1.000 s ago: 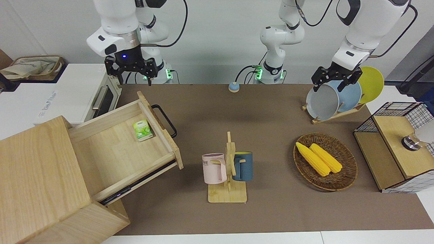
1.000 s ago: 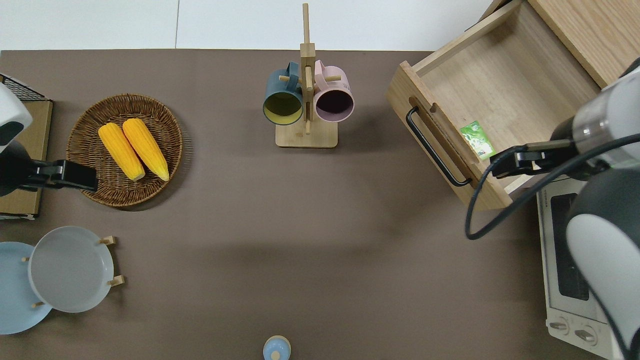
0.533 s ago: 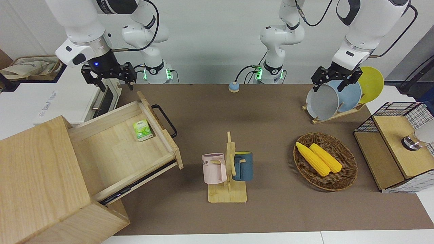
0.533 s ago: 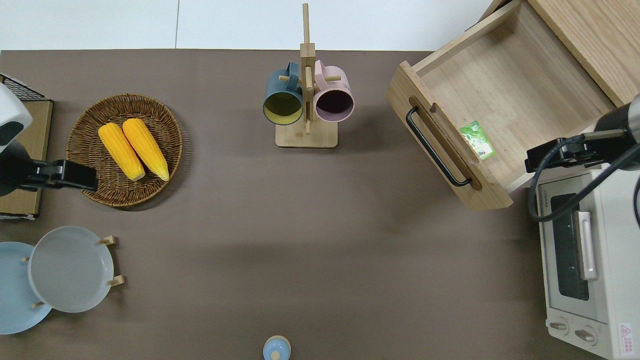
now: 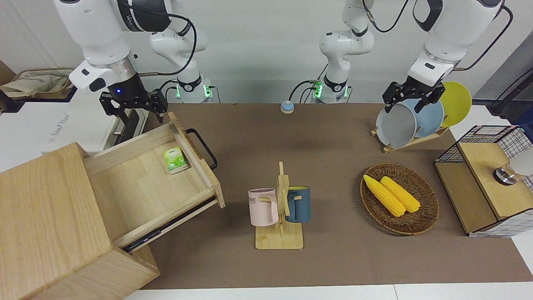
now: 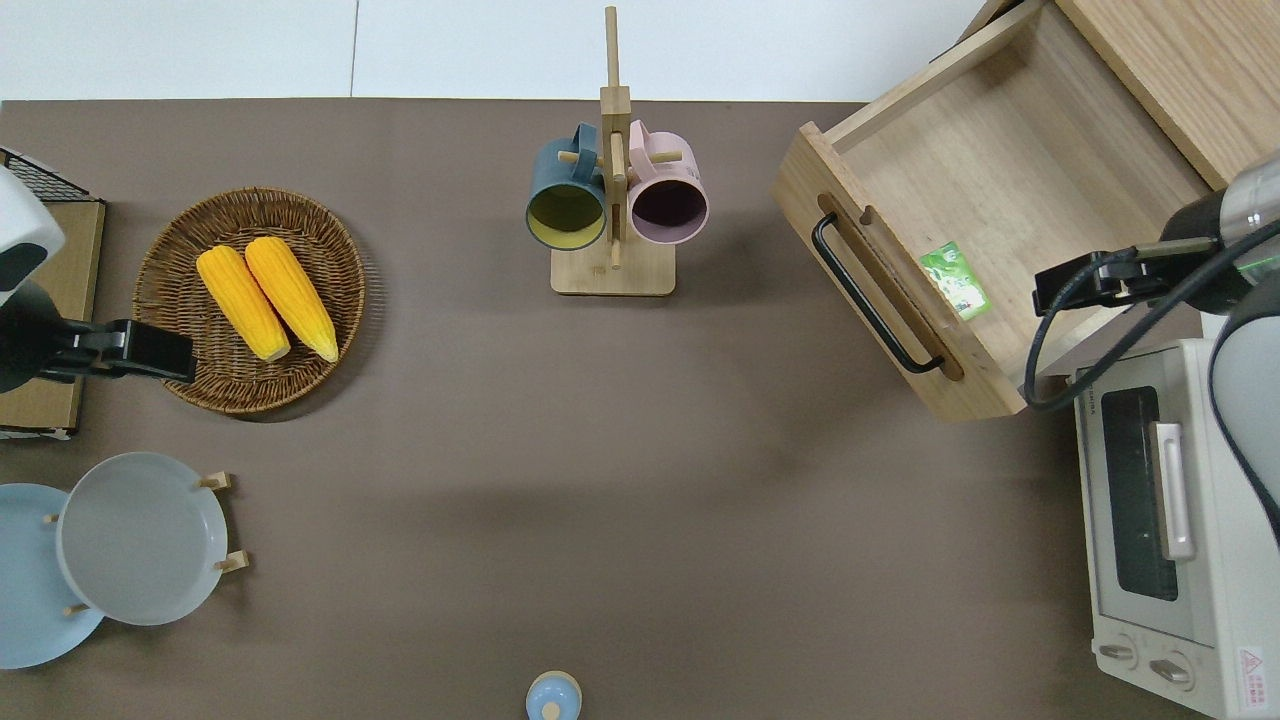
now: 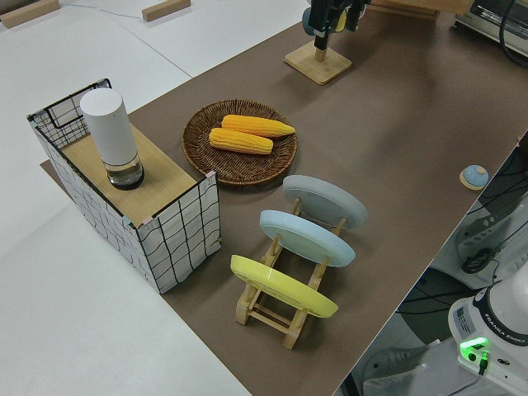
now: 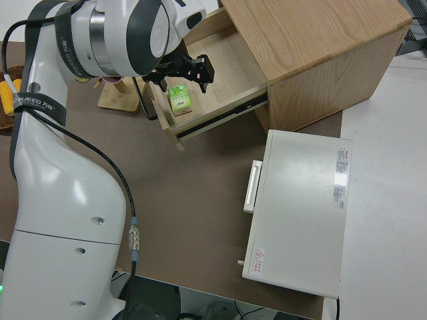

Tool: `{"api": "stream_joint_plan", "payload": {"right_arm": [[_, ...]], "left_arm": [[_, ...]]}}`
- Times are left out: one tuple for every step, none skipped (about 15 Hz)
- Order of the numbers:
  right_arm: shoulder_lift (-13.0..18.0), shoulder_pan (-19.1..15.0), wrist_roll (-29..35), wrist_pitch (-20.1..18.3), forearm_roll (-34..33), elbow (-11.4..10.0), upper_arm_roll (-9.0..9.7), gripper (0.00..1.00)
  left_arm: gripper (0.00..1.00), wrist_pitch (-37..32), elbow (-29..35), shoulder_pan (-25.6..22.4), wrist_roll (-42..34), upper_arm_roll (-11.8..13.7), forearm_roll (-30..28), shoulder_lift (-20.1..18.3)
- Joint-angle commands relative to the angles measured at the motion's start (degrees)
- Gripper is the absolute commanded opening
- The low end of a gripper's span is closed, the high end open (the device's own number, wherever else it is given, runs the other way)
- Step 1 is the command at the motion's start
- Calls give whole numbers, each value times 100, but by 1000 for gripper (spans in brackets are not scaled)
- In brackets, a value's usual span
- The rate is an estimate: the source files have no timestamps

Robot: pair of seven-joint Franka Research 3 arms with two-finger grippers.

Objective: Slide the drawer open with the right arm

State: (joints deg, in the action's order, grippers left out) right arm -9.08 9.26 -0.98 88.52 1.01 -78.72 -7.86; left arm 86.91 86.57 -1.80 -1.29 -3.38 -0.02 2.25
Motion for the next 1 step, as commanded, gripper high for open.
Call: {"api": "stream_joint_plan", "payload": {"right_arm": [[55, -64, 19, 86, -48, -100, 91, 990]], "left_arm": [[993, -113, -140, -31, -56, -40, 98, 65]]}}
